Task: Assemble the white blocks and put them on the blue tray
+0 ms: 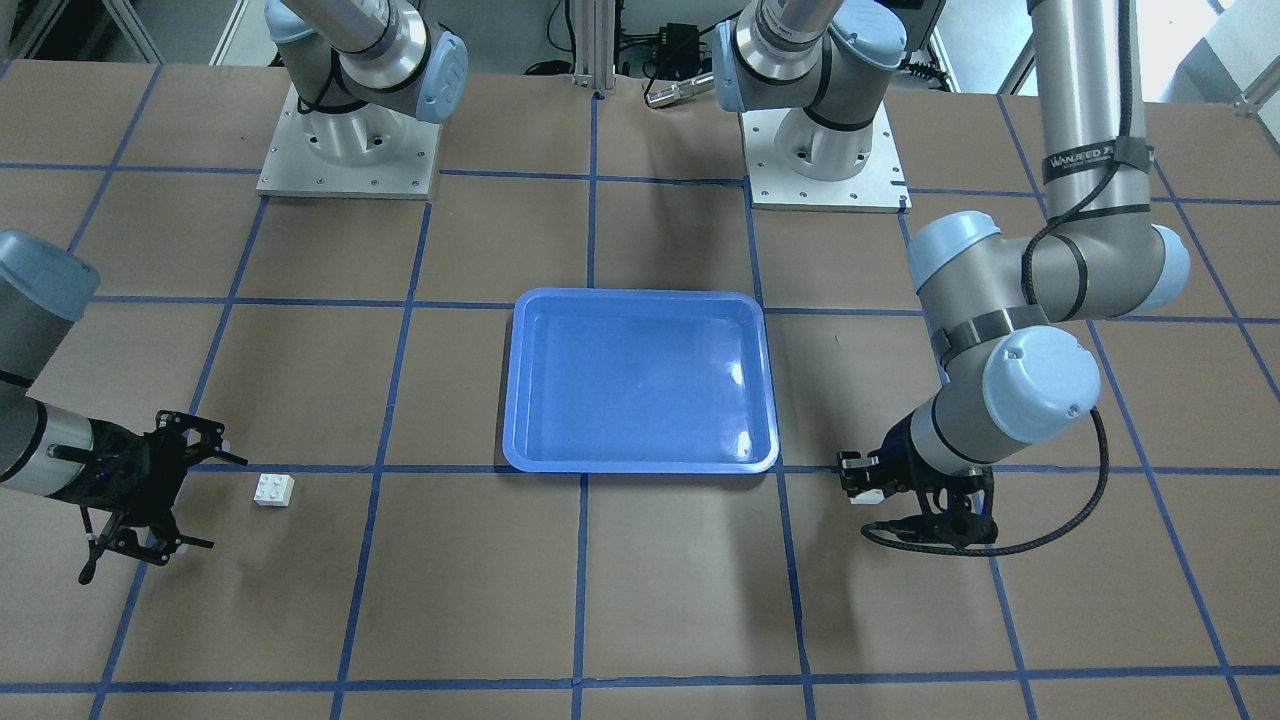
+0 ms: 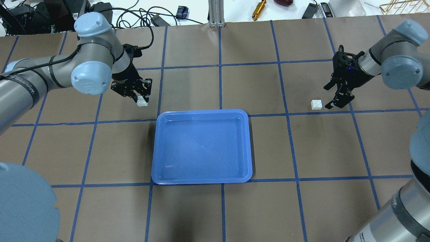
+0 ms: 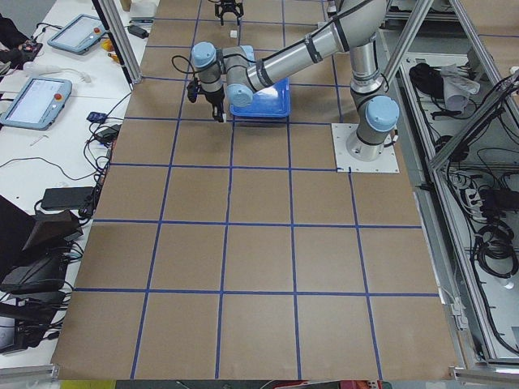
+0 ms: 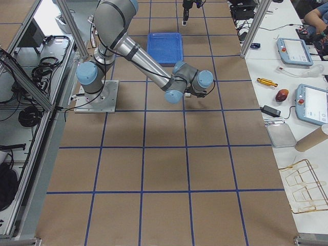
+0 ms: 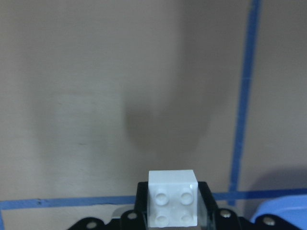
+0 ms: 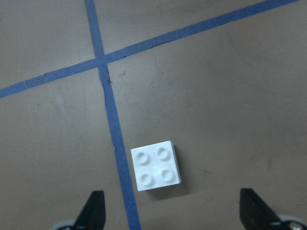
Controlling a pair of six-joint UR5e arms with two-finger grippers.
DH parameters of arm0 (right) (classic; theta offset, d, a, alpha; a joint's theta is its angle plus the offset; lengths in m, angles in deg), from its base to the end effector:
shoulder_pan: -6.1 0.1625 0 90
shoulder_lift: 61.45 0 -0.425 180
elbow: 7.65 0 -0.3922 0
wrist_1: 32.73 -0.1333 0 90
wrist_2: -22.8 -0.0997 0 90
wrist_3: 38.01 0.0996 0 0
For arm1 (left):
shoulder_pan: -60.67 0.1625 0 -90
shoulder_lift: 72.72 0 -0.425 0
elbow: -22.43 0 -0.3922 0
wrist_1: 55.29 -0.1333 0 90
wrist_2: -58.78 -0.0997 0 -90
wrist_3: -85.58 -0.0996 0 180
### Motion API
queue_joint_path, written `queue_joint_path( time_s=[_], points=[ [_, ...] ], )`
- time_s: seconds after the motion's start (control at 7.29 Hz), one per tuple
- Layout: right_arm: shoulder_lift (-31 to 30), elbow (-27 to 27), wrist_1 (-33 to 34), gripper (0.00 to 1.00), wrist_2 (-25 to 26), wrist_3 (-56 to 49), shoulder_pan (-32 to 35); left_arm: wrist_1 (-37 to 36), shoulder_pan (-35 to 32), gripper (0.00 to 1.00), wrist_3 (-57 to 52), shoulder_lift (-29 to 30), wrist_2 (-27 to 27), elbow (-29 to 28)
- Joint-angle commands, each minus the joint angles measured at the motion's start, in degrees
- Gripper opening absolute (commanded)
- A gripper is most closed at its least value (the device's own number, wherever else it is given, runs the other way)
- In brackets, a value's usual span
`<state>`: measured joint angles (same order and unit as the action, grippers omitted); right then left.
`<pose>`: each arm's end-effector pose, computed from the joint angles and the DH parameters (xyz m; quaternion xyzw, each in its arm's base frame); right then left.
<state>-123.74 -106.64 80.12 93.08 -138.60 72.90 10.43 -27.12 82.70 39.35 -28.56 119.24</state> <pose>-0.0776 -0.6048 0.1895 -0.5953 0.7763 -0.0940 0.1849 -0.1149 -0.5994 0.2598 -0.0049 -0.9989 -0.0391 0.0250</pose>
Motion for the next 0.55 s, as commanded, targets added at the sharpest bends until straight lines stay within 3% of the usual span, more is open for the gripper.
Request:
queue_joint_path(
  time_s=[0.0, 0.27, 0.41],
  points=[
    [-2.66, -2.95, -0.01, 1.00, 0.38, -0.13, 0.00, 1.16, -7.45, 0.00, 8.47, -2.72, -0.03, 0.57],
    [-2.67, -3.66, 0.96, 1.00, 0.47, -6.24, 0.18, 0.12, -12.81, 0.00, 15.15, -4.04, 0.15, 5.72],
    [-2.23, -3.66, 2.79, 1.00, 0.21, -9.51, 0.18, -3.80, -14.84, 0.00, 16.92, -3.70, 0.15, 8.19]
  ],
)
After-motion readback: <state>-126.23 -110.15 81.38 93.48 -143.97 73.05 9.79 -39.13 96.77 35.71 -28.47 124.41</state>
